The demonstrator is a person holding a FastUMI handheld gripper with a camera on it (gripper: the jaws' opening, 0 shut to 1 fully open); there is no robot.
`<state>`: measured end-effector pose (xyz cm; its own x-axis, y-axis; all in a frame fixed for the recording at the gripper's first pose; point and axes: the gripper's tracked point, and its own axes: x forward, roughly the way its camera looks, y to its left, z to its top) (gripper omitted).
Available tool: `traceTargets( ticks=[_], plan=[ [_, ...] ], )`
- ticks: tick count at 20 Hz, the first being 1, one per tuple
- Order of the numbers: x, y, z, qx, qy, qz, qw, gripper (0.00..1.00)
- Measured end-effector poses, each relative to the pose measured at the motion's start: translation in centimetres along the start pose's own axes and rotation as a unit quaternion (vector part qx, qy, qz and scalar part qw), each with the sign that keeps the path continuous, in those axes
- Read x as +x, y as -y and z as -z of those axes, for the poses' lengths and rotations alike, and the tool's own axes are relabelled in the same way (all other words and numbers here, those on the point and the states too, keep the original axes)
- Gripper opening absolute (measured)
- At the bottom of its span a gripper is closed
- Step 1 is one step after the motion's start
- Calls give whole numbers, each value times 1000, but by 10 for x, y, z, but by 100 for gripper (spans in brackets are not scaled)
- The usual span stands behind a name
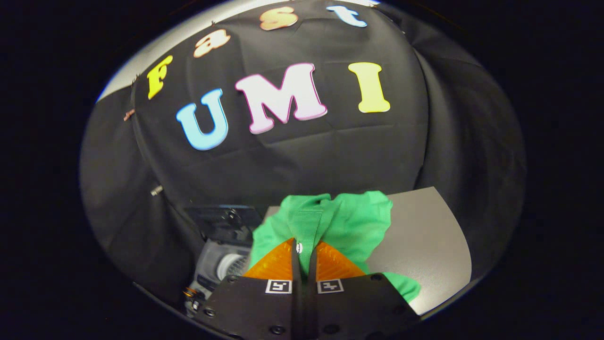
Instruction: Put the clothes into the washing machine and then close the washing machine lid.
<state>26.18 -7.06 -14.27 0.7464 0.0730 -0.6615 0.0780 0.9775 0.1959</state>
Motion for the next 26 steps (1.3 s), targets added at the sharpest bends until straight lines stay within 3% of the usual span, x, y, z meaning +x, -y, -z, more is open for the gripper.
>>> traceTargets(
  ticks=[5,13,19,26],
  plan=[
    [-39,-55,-33,-46,52,-29,997,5],
    [-73,-195,-49,-133,102,-126,978,5],
    [-37,-265,-7,-180,69,-173,966,5],
    [61,-298,75,-181,-16,-201,962,5]
  ],
)
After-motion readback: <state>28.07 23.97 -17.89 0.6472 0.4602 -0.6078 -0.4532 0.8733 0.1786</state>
